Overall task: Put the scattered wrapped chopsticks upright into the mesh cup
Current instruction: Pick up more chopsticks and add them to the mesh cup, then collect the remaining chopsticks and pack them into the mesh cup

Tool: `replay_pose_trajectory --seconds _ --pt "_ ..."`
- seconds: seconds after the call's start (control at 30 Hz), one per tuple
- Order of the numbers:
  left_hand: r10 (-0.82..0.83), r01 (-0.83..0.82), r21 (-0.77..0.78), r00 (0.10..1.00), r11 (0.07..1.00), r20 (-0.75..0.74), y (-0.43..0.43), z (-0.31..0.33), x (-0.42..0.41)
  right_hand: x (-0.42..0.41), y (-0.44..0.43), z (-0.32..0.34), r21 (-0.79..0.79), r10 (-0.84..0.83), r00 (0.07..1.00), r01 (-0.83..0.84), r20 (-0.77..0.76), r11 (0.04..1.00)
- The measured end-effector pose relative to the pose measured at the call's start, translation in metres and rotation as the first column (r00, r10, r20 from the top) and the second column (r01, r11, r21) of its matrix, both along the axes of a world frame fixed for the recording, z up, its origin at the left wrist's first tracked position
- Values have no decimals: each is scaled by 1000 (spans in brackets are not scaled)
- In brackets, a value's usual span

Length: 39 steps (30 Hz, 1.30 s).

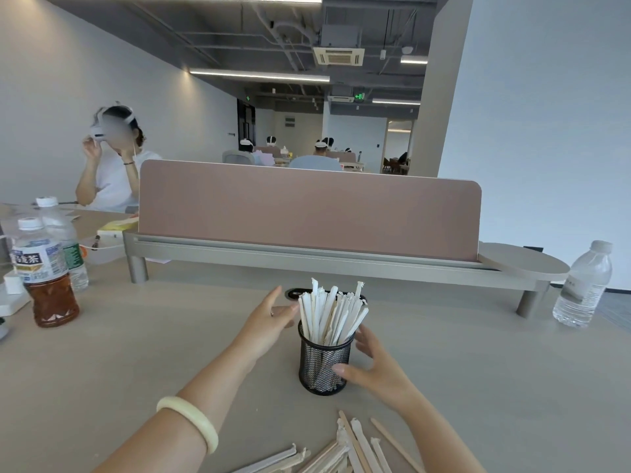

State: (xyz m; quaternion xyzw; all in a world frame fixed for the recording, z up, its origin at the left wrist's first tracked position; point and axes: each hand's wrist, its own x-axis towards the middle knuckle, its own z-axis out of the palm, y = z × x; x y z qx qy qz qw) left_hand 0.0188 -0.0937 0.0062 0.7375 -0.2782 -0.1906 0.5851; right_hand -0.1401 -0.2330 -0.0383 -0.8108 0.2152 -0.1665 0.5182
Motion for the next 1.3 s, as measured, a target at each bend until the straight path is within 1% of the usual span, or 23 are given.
replay_pose_trajectory --seconds 0.1,0.17,0.23,0.3,0.37,0.4,0.47,0.5,0.53,0.67,0.8,0.9,1.0,1.13,1.3 --pt "33 -33 9 999 999 25 26 4 2 -23 -7 8 2 -87 994 87 -67 996" --pt "6 -17 116 995 993 96 45 3 2 -43 -7 8 -42 -119 980 114 -159 993" --pt "-65 10 292 981 956 180 64 0 -1 -64 -2 5 -103 -128 958 104 -257 989" --pt "-198 46 503 947 863 253 82 -4 -10 -82 6 4 -163 -129 934 78 -334 984" --pt "-367 67 701 885 710 287 97 -7 -23 -93 18 5 -247 -137 888 27 -440 969" --pt "-442 68 779 852 624 280 103 -9 -31 -97 24 6 -294 -147 861 -3 -486 956" --pt "-548 58 874 798 483 249 109 -14 -43 -100 37 8 -345 -152 825 -54 -543 937" --pt "-571 53 896 787 441 235 112 -17 -50 -100 43 7 -359 -158 811 -68 -563 931" --pt "-579 46 907 783 418 227 113 -21 -55 -100 48 6 -375 -158 807 -84 -570 923" --pt "-606 1 922 754 387 254 113 -28 -69 -96 62 -2 -456 -192 797 -114 -572 883" --pt "-607 -11 910 741 414 285 110 -28 -74 -97 67 -5 -481 -220 785 -110 -579 870" --pt "-617 -8 908 731 419 291 107 -26 -75 -98 69 0 -505 -224 767 -147 -601 850" --pt "-622 -37 897 708 440 334 104 -27 -77 -97 70 4 -498 -222 766 -145 -604 855" --pt "-639 -71 902 682 426 356 98 -30 -78 -93 74 9 -522 -236 746 -172 -623 835" --pt "-655 -49 925 691 378 305 92 -25 -81 -83 75 11 -527 -233 735 -194 -637 828"
